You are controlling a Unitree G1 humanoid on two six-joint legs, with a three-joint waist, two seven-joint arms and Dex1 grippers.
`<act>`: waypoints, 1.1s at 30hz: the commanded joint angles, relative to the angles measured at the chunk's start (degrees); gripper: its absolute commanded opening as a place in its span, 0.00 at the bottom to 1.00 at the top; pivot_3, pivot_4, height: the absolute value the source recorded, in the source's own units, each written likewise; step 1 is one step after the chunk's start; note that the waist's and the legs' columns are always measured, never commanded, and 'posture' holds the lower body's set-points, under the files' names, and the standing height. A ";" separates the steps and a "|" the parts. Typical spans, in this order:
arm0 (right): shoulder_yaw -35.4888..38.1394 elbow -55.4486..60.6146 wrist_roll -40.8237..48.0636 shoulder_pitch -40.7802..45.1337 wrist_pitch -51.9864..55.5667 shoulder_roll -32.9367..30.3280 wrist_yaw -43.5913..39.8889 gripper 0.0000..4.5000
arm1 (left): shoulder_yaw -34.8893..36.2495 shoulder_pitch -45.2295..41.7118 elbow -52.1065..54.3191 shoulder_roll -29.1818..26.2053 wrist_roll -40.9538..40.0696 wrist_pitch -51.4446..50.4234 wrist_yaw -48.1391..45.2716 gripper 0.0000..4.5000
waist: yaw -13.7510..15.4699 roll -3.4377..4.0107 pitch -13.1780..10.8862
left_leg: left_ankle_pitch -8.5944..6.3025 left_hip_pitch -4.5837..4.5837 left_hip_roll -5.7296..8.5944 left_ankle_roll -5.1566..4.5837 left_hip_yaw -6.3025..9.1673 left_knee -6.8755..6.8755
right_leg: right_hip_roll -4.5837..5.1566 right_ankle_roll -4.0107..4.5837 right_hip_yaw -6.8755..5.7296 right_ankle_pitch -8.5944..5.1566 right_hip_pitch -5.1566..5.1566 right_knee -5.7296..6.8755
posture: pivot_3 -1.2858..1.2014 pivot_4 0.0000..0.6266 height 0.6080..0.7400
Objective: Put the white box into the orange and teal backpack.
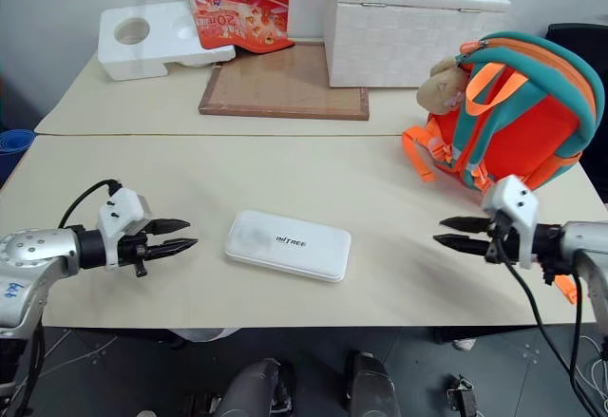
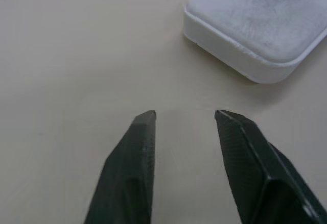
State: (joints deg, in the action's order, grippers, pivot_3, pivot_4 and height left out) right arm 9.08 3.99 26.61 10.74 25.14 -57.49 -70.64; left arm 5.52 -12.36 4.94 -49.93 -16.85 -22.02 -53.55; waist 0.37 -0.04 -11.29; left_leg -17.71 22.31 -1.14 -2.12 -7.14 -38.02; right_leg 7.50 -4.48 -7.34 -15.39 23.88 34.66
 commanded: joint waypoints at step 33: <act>-14.23 -5.58 -9.84 9.68 -2.64 10.69 3.92 0.00 | 1.07 -12.97 -5.43 9.85 -17.41 -49.12 1.42 0.37 | -0.54 -0.03 0.01 | 0.21 -0.06 0.05 -0.10 0.07 -0.25 | -0.03 -0.03 -0.09 0.01 -0.08 0.48 | 0.52 0.24 1.00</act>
State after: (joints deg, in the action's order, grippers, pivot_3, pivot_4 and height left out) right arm -6.08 -1.89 16.94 20.43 23.44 -46.14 -66.23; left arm 4.45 -24.75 0.49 -39.27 -31.36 -65.81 -51.93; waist -0.17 -0.08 -11.28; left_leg -17.49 22.26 -1.10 -2.19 -7.08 -38.26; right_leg 7.46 -4.51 -7.43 -15.38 23.79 35.26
